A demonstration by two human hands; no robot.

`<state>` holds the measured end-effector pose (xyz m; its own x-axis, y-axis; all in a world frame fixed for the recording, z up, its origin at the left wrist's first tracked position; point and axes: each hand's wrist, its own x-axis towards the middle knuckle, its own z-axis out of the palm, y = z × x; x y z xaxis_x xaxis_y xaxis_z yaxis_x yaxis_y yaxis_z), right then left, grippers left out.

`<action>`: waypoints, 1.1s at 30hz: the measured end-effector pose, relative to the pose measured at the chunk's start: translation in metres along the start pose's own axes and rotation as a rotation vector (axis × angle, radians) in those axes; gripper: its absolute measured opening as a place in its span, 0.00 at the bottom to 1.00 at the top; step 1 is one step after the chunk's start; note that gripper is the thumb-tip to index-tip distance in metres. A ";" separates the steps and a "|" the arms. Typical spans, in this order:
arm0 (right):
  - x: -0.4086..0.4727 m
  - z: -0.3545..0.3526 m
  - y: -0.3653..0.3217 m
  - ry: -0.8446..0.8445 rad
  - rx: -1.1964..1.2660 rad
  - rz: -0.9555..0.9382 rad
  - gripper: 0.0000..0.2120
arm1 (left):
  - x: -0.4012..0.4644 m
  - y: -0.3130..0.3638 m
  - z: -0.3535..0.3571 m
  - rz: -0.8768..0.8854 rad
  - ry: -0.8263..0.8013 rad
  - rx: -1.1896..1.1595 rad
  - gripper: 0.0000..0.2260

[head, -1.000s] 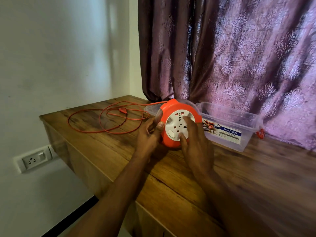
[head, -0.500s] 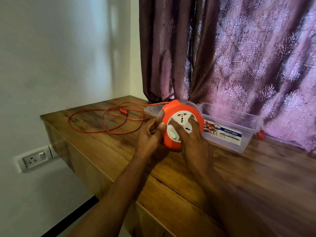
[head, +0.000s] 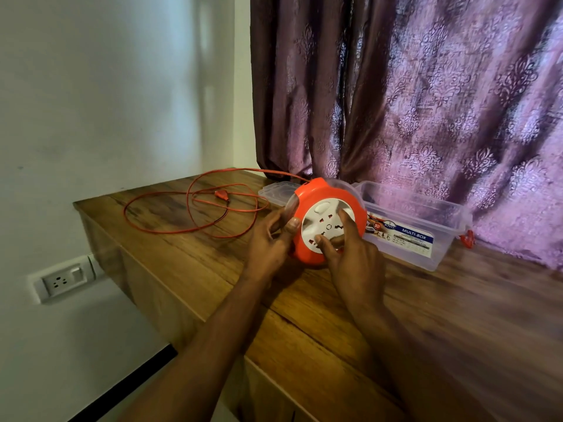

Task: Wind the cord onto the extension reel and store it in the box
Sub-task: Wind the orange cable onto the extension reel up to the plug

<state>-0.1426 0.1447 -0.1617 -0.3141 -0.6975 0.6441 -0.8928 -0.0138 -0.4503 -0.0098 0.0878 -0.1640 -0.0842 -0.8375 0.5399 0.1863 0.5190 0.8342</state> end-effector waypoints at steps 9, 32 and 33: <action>-0.002 0.007 0.003 -0.003 -0.010 -0.051 0.31 | 0.000 0.003 -0.002 -0.018 0.026 0.000 0.06; -0.002 0.002 0.001 -0.043 -0.139 -0.162 0.27 | -0.001 0.004 -0.002 -0.033 -0.018 0.020 0.07; -0.001 0.001 0.001 -0.037 -0.128 -0.149 0.27 | -0.002 0.006 -0.001 -0.034 -0.027 0.016 0.07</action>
<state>-0.1430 0.1449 -0.1639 -0.1659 -0.7201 0.6738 -0.9629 -0.0293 -0.2684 -0.0072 0.0922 -0.1605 -0.1169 -0.8501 0.5136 0.1674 0.4929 0.8539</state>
